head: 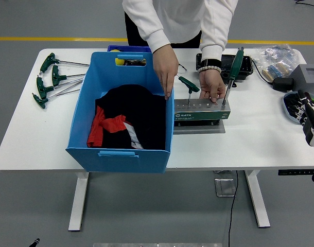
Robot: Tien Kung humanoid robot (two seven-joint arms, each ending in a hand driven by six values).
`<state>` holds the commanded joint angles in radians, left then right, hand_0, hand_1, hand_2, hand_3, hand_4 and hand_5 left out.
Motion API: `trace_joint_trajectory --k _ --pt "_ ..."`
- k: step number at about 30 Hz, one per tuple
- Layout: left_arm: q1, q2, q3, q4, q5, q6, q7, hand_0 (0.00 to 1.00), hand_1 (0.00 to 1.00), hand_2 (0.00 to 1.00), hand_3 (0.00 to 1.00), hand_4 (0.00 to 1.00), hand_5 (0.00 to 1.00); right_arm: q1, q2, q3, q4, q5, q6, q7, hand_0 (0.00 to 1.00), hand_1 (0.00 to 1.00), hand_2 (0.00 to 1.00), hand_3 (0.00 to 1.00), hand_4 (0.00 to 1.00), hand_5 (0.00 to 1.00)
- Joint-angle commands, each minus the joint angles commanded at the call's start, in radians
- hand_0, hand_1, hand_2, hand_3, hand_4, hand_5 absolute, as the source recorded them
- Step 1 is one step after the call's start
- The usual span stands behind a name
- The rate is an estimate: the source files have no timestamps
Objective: Lift tool from toolbox,place it in box,lift tool from toolbox,place it in box
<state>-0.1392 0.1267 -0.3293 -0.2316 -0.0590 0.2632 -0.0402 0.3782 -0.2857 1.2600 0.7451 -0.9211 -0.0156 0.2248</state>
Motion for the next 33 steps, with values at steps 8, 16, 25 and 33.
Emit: trace_joint_trajectory --k 8,16,25,33 --pt "0.000 -0.003 -0.008 0.000 0.008 0.002 0.005 0.821 0.907 0.933 0.837 0.776 0.663 0.003 0.004 -0.003 -0.007 -0.003 -0.002 0.000 0.891 0.873 0.904 0.915 0.998 0.927" --pt "0.004 -0.005 -0.016 0.000 0.019 0.005 0.008 0.818 0.906 0.930 0.834 0.775 0.665 0.000 0.007 -0.002 -0.011 -0.006 -0.003 0.001 0.889 0.871 0.903 0.915 0.998 0.926" --pt "0.007 -0.005 -0.019 0.001 0.022 0.007 0.008 0.819 0.905 0.929 0.835 0.774 0.667 -0.002 0.008 -0.004 -0.012 -0.006 -0.003 0.001 0.888 0.871 0.903 0.915 0.998 0.925" --pt "0.011 -0.005 -0.024 0.001 0.028 0.008 0.008 0.816 0.903 0.926 0.834 0.773 0.669 -0.005 0.009 -0.004 -0.014 -0.007 -0.003 0.002 0.886 0.871 0.903 0.915 0.998 0.927"
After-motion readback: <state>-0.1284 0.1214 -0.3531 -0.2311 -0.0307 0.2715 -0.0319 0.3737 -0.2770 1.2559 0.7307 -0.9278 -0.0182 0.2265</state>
